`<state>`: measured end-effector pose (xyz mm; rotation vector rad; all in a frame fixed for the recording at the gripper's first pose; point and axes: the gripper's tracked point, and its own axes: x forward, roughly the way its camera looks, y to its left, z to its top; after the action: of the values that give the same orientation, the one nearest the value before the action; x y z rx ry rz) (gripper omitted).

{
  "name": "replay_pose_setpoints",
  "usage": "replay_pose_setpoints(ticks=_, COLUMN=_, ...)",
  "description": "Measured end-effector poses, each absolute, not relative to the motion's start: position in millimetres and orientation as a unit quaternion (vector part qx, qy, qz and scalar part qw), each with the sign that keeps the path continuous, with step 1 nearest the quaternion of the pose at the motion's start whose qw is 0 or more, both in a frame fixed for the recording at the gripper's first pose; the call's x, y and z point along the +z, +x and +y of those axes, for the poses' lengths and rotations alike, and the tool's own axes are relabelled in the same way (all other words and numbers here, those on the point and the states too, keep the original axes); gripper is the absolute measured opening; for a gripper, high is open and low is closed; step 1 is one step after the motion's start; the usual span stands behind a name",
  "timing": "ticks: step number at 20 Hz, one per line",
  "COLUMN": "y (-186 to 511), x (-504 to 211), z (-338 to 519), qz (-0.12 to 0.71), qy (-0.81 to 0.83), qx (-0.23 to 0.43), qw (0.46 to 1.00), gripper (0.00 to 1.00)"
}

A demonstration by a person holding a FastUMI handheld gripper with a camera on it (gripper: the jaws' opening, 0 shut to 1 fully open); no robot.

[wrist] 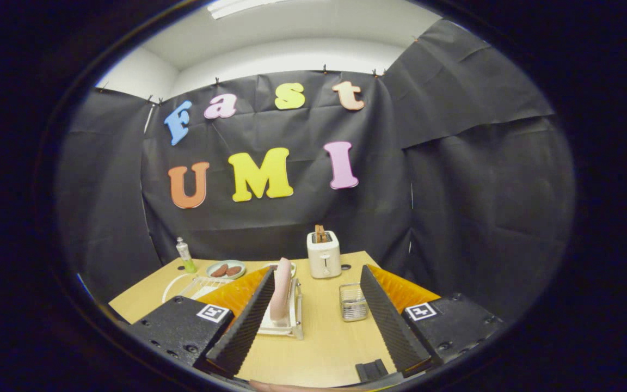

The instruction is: Take the plate from the dish rack, then take the spoon from the basket and place it into the plate.

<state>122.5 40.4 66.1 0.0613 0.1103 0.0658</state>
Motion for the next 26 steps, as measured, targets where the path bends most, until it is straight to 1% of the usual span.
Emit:
replay_pose_setpoints(ticks=4, y=186.1, x=77.5, z=69.6, qz=0.128, qy=0.01, qx=0.045, qw=0.991, gripper=1.0)
replay_pose_setpoints(ticks=7, y=230.1, x=58.8, z=99.1, qz=0.225, qy=-0.012, qx=0.061, qw=0.972, gripper=1.0)
replay_pose_setpoints(ticks=10, y=266.0, x=35.8, z=119.3, qz=0.308, qy=-0.027, qx=0.049, qw=0.95, gripper=1.0)
replay_pose_setpoints(ticks=12, y=286.2, x=31.3, z=126.0, qz=0.329, qy=-0.049, qx=0.028, qw=0.943, gripper=1.0)
replay_pose_setpoints(ticks=13, y=294.7, x=27.8, z=125.8, qz=0.337, qy=-0.06, qx=0.007, qw=0.94, gripper=1.0)
replay_pose_setpoints(ticks=15, y=315.3, x=23.8, z=119.9, qz=0.341, qy=-0.07, qx=-0.036, qw=0.937, gripper=0.93)
replay_pose_setpoints(ticks=16, y=324.8, x=20.4, z=119.8, qz=0.349, qy=-0.084, qx=-0.048, qw=0.932, gripper=0.86)
replay_pose_setpoints(ticks=19, y=334.2, x=10.2, z=128.1, qz=0.384, qy=-0.119, qx=-0.07, qw=0.913, gripper=0.72)
replay_pose_setpoints(ticks=21, y=335.3, x=2.9, z=129.9, qz=0.41, qy=-0.134, qx=-0.078, qw=0.899, gripper=0.7)
replay_pose_setpoints(ticks=23, y=336.1, x=-8.6, z=124.0, qz=0.44, qy=-0.141, qx=-0.104, qw=0.881, gripper=0.64)
replay_pose_setpoints(ticks=26, y=339.6, x=-19.0, z=118.8, qz=0.473, qy=-0.147, qx=-0.113, qw=0.861, gripper=0.55)
